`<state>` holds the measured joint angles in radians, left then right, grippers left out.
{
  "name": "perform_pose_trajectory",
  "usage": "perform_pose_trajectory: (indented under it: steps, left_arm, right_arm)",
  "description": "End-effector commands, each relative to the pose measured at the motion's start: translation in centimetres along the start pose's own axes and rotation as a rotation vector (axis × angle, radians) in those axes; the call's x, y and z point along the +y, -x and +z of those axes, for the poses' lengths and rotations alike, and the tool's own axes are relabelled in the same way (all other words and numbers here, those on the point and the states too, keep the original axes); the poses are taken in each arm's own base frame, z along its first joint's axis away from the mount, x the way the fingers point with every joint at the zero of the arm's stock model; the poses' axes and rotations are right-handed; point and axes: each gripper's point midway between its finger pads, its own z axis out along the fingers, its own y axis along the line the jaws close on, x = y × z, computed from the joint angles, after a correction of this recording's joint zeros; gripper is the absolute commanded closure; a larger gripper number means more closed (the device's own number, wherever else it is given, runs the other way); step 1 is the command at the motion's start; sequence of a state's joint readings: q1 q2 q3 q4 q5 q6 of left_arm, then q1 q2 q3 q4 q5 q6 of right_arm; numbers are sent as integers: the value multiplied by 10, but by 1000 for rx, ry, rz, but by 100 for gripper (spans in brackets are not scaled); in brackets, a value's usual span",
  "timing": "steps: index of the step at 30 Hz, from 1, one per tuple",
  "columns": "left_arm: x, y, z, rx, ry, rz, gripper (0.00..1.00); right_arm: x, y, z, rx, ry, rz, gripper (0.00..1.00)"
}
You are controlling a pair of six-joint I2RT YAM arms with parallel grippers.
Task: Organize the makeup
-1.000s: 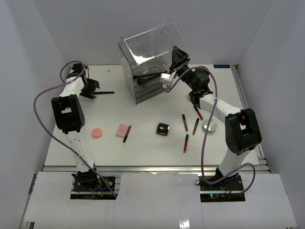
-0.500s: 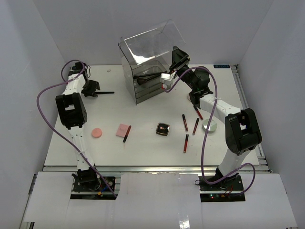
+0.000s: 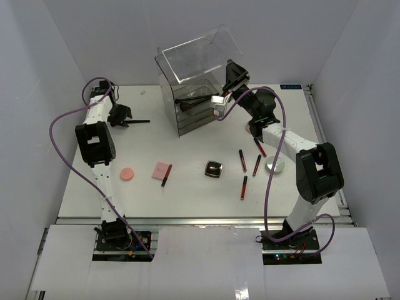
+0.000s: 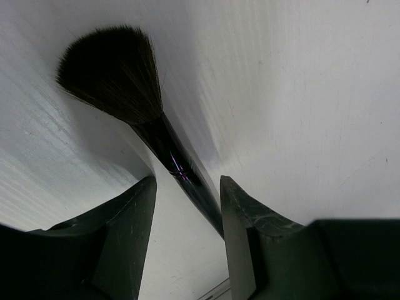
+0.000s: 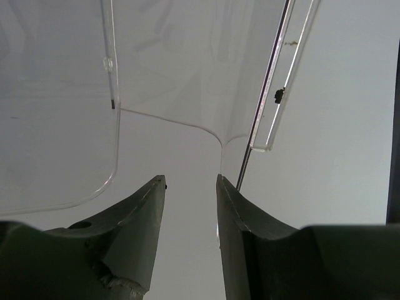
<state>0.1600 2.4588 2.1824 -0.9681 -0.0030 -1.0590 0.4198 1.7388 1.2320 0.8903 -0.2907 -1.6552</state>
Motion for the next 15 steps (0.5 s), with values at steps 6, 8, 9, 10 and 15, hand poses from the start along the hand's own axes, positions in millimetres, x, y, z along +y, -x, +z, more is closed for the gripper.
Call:
perform_pose_trajectory:
  steps: [6,8,9,10,15]
  left_arm:
    - [63,-22,34,51,180,155,62]
    - [68,-26,32,55,184,190,64]
    - [71,-29,31,54,185,205,64]
    - [74,-31,29,51,182,217,64]
    - [77,-42,11,30,122,311,65]
  right_arm:
    - [-65,0,-12,5,-163,-48,55]
    - [-66,0,-14,5,-163,-47,55]
    - [-66,0,-14,5,-163,-47,55]
    - [-66,1,-15,3,-164,-48,55]
    - [-67,2,-17,0,-167,-45,55]
